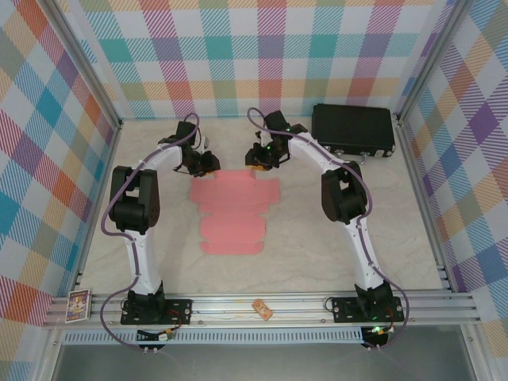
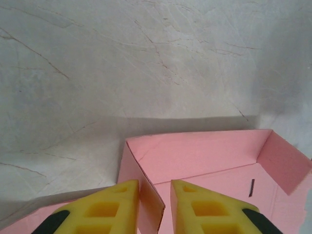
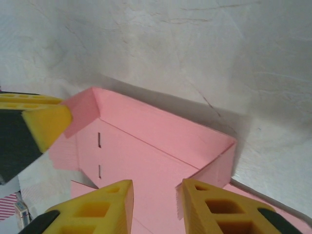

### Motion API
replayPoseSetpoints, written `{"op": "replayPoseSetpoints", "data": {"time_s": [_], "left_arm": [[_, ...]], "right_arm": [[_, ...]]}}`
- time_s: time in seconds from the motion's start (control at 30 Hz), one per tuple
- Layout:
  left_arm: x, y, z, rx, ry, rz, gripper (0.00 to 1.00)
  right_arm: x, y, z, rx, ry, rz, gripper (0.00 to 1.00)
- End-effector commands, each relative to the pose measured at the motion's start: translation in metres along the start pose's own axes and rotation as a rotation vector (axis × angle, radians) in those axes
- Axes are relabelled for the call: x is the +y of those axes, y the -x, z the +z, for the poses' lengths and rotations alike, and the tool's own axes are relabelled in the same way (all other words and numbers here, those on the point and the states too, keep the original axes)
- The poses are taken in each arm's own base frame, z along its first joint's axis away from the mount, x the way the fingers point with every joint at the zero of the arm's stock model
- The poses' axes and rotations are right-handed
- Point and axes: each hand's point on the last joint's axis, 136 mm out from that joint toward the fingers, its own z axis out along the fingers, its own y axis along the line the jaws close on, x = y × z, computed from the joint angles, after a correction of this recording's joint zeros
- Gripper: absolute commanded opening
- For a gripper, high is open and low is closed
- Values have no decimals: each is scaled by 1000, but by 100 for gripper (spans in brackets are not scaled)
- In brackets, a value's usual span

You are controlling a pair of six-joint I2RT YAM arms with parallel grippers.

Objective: Fold the paper box

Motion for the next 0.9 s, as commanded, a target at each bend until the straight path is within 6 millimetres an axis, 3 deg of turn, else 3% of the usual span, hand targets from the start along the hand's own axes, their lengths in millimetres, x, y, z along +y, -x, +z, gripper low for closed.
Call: {"op": "replayPoseSetpoints", "data": {"time_s": [0.0,0.33,0.6,0.73,0.87], "left_arm": [[2,-1,5,10,-31,-20,24],[1,-2,8,20,-45,-24,26],[5,4,0,-10,3,-11,28],[6,4,-2,-14,12,-6,27],[3,6,-4,-20,-1,2,27]], "right_arm": [[15,5,5,-1,67,-5,33],[11,5,14,6,62,13,33],[13,19,-29,-128,-65,-75,35],[-10,19,-53,-202,-198,-57,37],[-34,12,-64,-225,-253,-7,38]]}}
